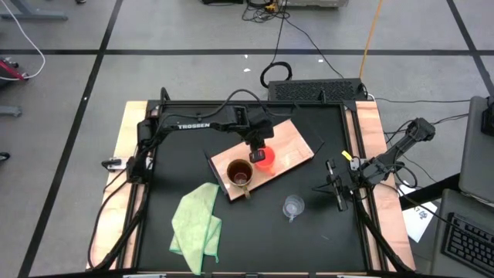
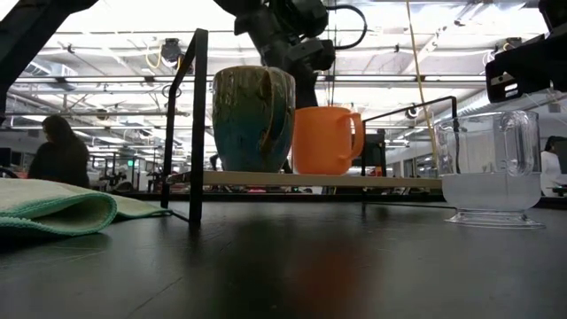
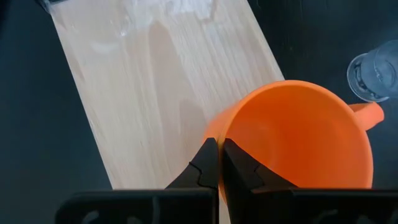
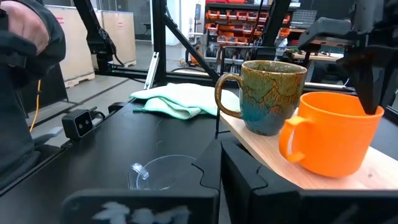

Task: Stack small to large cups/mugs on shelf
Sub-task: Put the orange mug on the shelf

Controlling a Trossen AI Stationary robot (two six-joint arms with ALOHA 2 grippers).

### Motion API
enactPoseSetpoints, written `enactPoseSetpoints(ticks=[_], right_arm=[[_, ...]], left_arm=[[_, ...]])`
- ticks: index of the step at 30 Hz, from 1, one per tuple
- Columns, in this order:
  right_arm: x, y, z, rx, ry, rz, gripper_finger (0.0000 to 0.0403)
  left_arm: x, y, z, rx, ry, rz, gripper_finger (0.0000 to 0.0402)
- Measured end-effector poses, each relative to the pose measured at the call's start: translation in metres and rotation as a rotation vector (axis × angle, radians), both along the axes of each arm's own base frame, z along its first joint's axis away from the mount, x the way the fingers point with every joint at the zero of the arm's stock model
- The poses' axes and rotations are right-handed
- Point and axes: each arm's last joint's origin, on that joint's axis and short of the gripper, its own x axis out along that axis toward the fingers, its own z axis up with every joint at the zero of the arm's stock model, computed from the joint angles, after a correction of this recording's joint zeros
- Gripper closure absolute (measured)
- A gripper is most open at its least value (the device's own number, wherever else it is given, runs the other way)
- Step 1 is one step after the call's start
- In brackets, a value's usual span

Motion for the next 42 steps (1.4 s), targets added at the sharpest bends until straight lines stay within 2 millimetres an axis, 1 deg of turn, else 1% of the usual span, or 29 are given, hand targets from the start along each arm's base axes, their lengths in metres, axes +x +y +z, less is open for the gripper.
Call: enactPoseSetpoints(ticks=[6, 19, 26, 34, 37, 42], right_arm=[[0.0, 0.0, -0.0001, -0.001, 0.001, 0.0, 0.0403], [0.0, 0.0, -0.0008, -0.005, 0.007, 0.0, 0.0403], [0.0, 0.0, -0.0008, -0.002, 0.007, 0.0, 0.0403], [0.0, 0.0, -0.0008, -0.002, 0.008, 0.0, 0.0403], [0.0, 0.0, -0.0009, -0.002, 0.008, 0.0, 0.0403], [-0.0001, 0.0, -0.0014, -0.006, 0.013, 0.0, 0.0403]], left_arm=[[0.0015, 0.0003, -0.0055, -0.008, 0.019, 0.002, 0.0399], [0.0022, 0.0004, -0.0057, -0.011, 0.015, 0.007, 0.0399], [0.0023, 0.0006, -0.0063, -0.004, 0.017, 0.002, 0.0381], [0.0025, 0.0001, -0.0064, 0.008, 0.016, -0.02, 0.0385], [0.0027, -0.0007, -0.0064, 0.011, 0.016, -0.026, 0.0378], [0.0033, -0.0028, -0.0092, 0.011, 0.027, -0.034, 0.0347]])
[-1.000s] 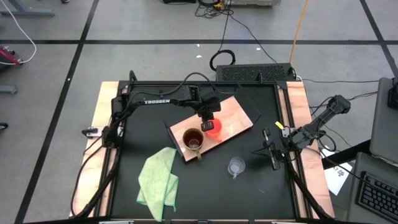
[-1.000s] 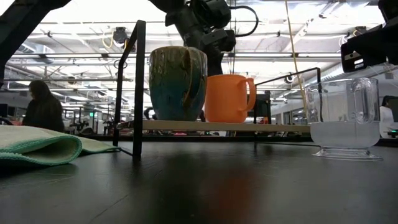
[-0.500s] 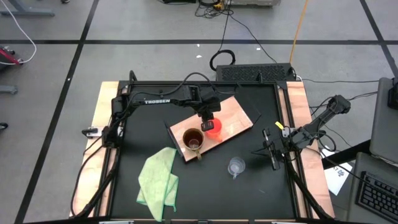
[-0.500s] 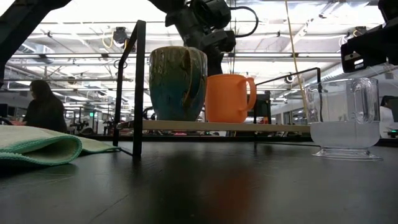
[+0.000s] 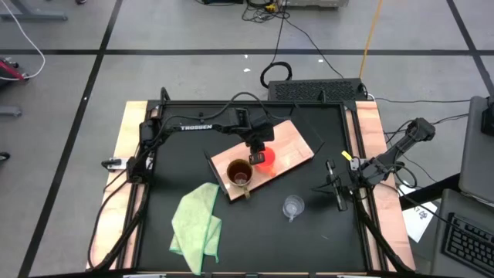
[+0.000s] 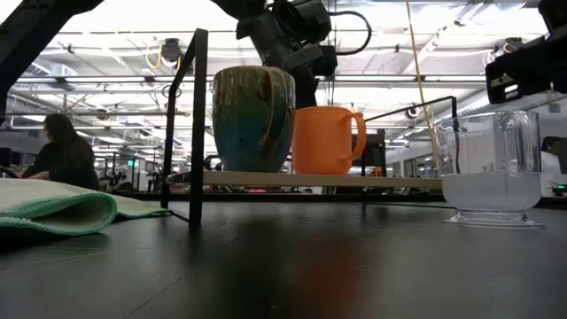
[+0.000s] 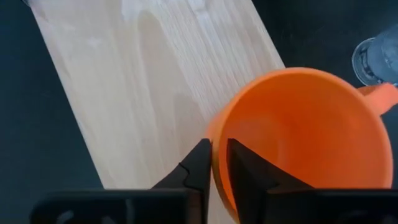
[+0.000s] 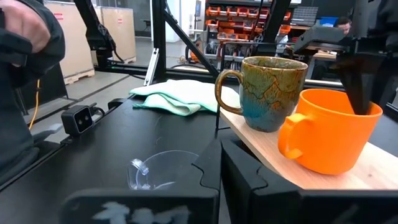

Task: Stack small to large cups/mugs on shelf
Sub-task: Put the orange mug on the shelf, then put the transparent mug on the shelf

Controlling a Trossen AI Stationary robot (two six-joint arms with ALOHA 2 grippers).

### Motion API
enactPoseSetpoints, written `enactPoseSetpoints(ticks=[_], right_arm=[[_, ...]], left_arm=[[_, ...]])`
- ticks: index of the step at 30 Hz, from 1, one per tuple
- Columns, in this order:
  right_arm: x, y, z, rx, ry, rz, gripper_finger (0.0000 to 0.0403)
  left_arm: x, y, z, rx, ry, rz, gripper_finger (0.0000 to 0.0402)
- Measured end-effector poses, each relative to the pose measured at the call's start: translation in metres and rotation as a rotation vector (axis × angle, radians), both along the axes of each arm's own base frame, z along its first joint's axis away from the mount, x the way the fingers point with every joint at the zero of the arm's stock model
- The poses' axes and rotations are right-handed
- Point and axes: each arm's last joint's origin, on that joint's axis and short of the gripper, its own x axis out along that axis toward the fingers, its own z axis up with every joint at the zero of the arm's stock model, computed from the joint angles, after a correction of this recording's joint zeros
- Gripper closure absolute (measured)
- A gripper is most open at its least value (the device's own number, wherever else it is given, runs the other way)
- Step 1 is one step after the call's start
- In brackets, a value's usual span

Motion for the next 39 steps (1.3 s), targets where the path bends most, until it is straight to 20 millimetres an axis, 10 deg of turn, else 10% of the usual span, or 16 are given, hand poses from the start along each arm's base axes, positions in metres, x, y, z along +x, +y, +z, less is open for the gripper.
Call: enactPoseSetpoints(ticks=[11, 22, 30, 39], right_arm=[[0.0, 0.0, 0.0, -0.001, 0.003, 0.0, 0.0403], [0.0, 0.0, 0.0, 0.003, 0.003, 0.0, 0.0403], [0.0, 0.0, 0.001, 0.012, -0.008, 0.0, 0.0403], [0.0, 0.0, 0.001, 0.016, -0.01, 0.0, 0.0403]], left_arm=[[0.002, -0.002, 0.002, 0.011, -0.023, -0.001, 0.0277], [-0.018, -0.006, 0.047, 0.036, -0.114, -0.009, 0.0246], [-0.053, -0.008, 0.071, 0.205, 0.031, -0.002, 0.0382], [-0.07, -0.012, 0.089, 0.198, 0.026, -0.026, 0.04]])
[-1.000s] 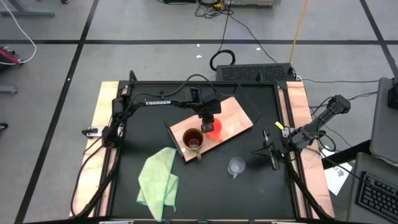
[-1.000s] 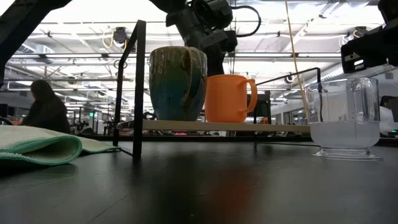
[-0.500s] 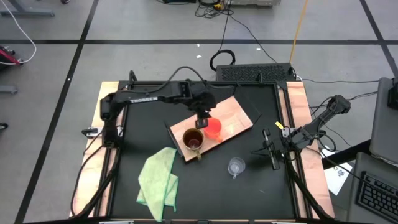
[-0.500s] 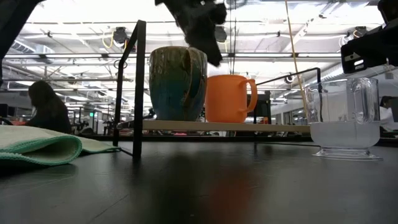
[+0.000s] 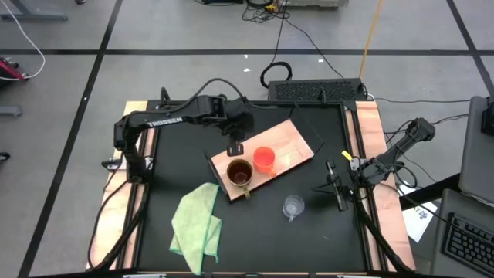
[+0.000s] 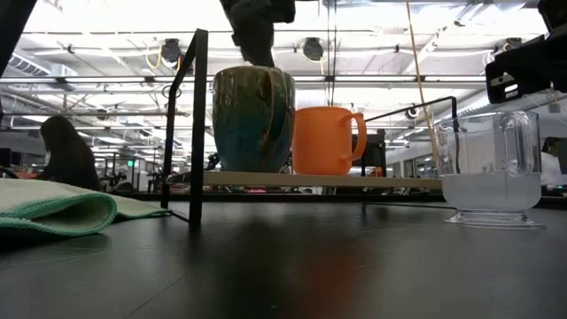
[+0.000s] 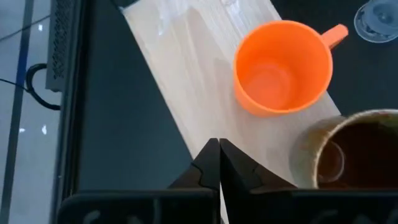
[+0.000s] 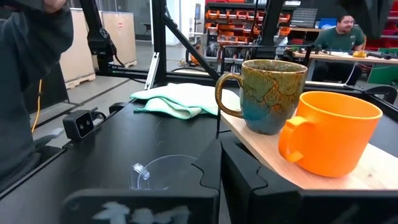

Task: Stack small to large cups/mugs on shelf
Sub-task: Put the transparent mug on the shelf

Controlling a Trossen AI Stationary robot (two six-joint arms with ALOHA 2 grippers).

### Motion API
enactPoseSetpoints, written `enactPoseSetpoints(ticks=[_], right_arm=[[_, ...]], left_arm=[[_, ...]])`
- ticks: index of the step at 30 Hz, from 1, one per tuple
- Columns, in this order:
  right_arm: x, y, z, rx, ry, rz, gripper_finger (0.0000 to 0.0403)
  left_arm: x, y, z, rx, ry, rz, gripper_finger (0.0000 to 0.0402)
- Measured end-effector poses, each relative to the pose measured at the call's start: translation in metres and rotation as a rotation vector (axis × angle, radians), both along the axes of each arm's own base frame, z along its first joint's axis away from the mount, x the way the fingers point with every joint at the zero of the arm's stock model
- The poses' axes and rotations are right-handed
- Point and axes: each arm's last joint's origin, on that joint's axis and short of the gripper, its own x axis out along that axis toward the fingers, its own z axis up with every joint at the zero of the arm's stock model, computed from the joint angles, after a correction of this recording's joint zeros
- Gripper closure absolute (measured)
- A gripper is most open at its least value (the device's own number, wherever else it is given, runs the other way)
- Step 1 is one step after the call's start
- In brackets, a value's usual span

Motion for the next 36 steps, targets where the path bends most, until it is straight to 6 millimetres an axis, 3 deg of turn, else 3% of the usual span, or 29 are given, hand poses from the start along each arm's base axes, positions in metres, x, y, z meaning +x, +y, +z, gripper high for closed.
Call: enactPoseSetpoints(ticks=[8, 14, 19, 24, 36], right_arm=[[-0.001, -0.001, -0.007, -0.038, 0.065, -0.001, 0.0403], [-0.001, 0.0, -0.006, -0.037, 0.052, -0.001, 0.0403], [0.0, 0.0, -0.003, -0.043, 0.025, 0.001, 0.0403], [0.0, 0.0, -0.003, -0.088, 0.008, 0.006, 0.0403], [0.0, 0.0, 0.002, -0.124, -0.047, 0.011, 0.0403]], left_arm=[[-0.032, -0.007, 0.021, 0.021, -0.042, -0.016, 0.04], [-0.081, -0.009, 0.021, 0.044, -0.231, 0.041, 0.0401], [-0.124, -0.021, 0.005, 0.016, -0.438, 0.051, 0.0401], [-0.154, -0.036, -0.022, 0.004, -0.613, 0.038, 0.0401], [-0.192, -0.065, -0.079, 0.014, -0.895, -0.123, 0.0401]])
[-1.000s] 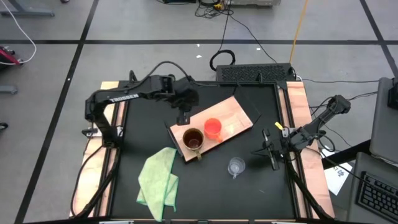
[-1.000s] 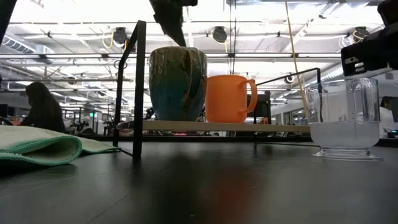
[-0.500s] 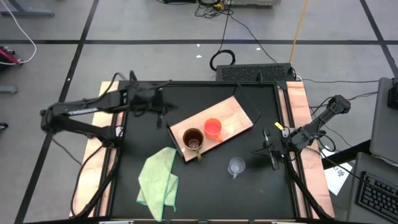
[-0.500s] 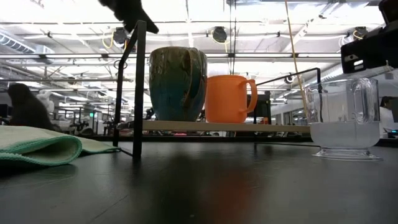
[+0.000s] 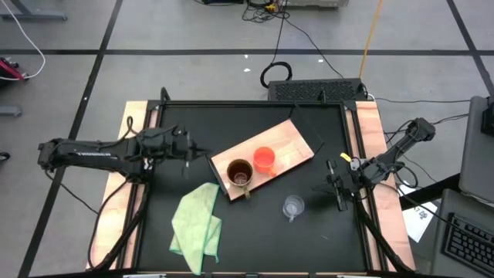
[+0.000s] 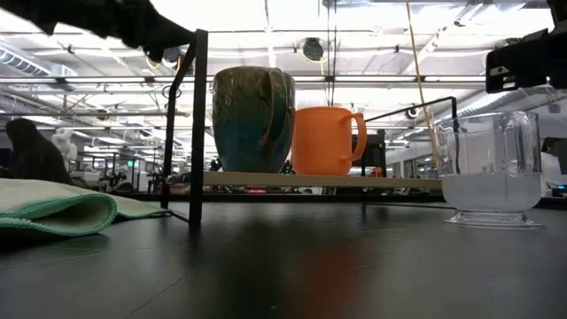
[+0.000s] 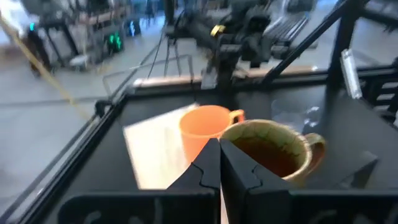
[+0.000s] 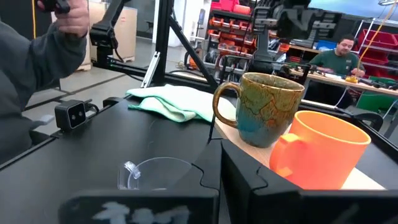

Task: Stack small to large cups/mugs on shelf
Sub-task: Put the transparent mug on the shelf

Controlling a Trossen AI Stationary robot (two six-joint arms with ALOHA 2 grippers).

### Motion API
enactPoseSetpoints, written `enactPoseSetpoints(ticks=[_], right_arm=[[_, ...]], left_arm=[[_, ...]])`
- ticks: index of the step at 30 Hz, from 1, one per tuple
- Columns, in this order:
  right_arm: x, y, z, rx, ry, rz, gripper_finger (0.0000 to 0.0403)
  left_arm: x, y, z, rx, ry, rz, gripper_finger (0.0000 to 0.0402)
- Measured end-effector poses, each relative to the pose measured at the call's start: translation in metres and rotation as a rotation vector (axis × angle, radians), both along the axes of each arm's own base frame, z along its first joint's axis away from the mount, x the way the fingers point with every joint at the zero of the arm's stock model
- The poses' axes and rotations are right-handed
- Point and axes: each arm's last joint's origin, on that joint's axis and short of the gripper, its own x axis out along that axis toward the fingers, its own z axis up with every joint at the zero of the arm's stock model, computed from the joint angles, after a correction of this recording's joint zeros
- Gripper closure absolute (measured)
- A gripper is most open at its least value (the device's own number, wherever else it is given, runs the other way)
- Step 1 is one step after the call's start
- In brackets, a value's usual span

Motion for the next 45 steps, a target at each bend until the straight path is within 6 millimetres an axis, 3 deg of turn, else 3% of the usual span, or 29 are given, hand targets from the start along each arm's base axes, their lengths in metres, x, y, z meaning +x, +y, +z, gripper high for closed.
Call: enactPoseSetpoints(ticks=[6, 12, 20, 31, 38, 45], right_arm=[[0.0, 0.0, 0.0, -0.004, -0.004, 0.001, 0.0403], [0.0, 0.0, 0.007, -0.011, -0.068, 0.002, 0.0403], [-0.001, 0.0, 0.018, 0.033, -0.166, -0.002, 0.0403], [0.0, -0.001, 0.016, 0.01, -0.154, -0.008, 0.0403], [0.002, -0.002, 0.016, -0.007, -0.143, -0.03, 0.0403], [0.01, 0.002, 0.036, 0.026, -0.043, -0.037, 0.0403]], left_arm=[[-0.008, -0.006, -0.035, 0.017, -0.147, -0.028, 0.0401], [-0.013, -0.006, -0.05, 0.006, -0.212, -0.03, 0.0401], [-0.013, -0.014, -0.049, 0.008, -0.219, -0.112, 0.0401], [-0.013, -0.022, -0.048, 0.102, -0.239, -0.196, 0.0401], [-0.014, -0.022, -0.047, 0.055, -0.244, -0.193, 0.04], [-0.014, -0.022, -0.047, 0.089, -0.246, -0.195, 0.0394]])
